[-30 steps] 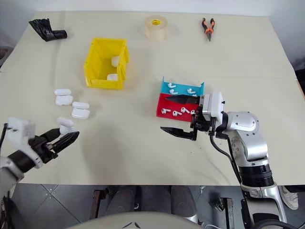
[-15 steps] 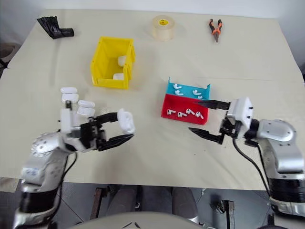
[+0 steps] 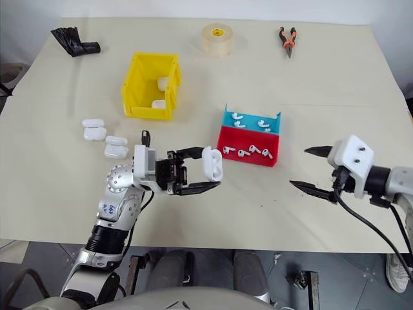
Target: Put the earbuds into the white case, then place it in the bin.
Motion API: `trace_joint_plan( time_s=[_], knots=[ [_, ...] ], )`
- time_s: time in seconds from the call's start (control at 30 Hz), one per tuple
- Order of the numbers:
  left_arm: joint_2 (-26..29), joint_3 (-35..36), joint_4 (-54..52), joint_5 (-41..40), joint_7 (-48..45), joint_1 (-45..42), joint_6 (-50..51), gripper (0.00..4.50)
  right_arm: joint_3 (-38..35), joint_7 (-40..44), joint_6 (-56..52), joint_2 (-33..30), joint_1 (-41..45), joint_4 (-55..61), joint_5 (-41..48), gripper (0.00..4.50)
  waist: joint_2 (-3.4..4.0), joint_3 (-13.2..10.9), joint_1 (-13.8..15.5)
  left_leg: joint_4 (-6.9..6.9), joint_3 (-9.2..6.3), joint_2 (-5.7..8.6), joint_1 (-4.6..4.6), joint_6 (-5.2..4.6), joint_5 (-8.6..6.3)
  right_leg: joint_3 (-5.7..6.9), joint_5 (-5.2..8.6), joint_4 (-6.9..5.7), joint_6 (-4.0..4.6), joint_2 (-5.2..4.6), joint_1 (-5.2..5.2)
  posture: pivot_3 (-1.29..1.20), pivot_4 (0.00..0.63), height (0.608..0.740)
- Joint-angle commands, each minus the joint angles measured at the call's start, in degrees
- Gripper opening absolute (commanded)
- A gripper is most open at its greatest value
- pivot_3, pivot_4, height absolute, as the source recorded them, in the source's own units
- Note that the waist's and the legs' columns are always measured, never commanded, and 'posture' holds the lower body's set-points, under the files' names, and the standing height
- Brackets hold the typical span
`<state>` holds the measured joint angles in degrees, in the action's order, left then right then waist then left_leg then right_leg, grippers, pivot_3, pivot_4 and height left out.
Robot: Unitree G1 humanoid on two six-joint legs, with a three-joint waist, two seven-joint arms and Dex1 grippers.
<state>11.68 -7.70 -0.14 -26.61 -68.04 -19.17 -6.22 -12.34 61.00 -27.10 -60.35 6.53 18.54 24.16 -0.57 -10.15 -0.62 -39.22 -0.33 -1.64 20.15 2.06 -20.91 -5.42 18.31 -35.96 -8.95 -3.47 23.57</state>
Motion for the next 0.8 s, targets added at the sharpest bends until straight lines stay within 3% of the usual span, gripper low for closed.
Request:
trace_joint_plan(
  time_s=[0.03,0.17,0.4,0.57,0.77,0.8],
  knots=[
    [-1.21,-0.48,-2.56,-3.81,-1.45,1.77,0.09,2.78,6.18,-1.49,-12.5,-2.08,7.8,4.73,2.5,4.5,0.0,0.0,0.16,0.0,-0.17,-0.01,0.02,0.0,0.0,-0.01,0.0,-0.01,0.0,-0.02,0.04,0.0,0.15,0.74],
    [-0.93,-0.43,-1.86,-4.48,-2.52,3.52,0.14,2.78,17.14,-2.36,-24.47,-2.77,19.99,5.57,-0.09,4.5,0.01,0.0,0.49,0.0,-0.29,0.01,0.2,0.1,0.05,0.02,0.0,0.05,0.01,-0.17,0.2,0.0,0.15,0.74],
    [-1.28,0.78,-2.95,-7.16,-3.42,6.63,0.22,2.78,31.52,-4.59,-31.97,2.18,36.59,-2.73,-7.7,4.5,0.02,0.0,0.45,0.01,-0.4,0.05,0.37,0.14,0.08,0.2,0.0,0.16,0.02,-0.45,0.28,0.0,0.15,0.74],
    [-1.27,0.05,-4.06,-6.99,-3.28,6.83,0.5,2.78,37.66,-1.92,-32.16,2.73,42.02,-7.63,-11.53,4.5,0.03,0.01,0.53,-0.14,-0.48,0.27,1.17,0.17,0.16,0.33,-0.01,-0.03,0.01,-0.61,1.0,0.0,0.15,0.74],
    [-1.49,-0.05,-4.34,-6.98,-2.72,5.85,0.85,2.78,42.13,-0.14,-30.11,3.67,44.21,-11.5,-16.11,4.5,0.02,0.0,0.41,-0.11,-0.47,0.61,1.18,0.09,0.22,0.45,-0.01,-0.04,0.0,-0.89,1.04,0.0,0.15,0.74],
    [-1.51,0.02,-4.43,-7.02,-2.55,5.68,0.95,2.78,42.34,0.1,-30.0,3.9,44.31,-11.7,-16.53,4.32,0.02,0.0,0.41,-0.11,-0.46,0.68,1.19,0.05,0.24,0.48,-0.04,-0.04,-0.04,-0.96,1.03,0.0,0.15,0.74]
  ],
)
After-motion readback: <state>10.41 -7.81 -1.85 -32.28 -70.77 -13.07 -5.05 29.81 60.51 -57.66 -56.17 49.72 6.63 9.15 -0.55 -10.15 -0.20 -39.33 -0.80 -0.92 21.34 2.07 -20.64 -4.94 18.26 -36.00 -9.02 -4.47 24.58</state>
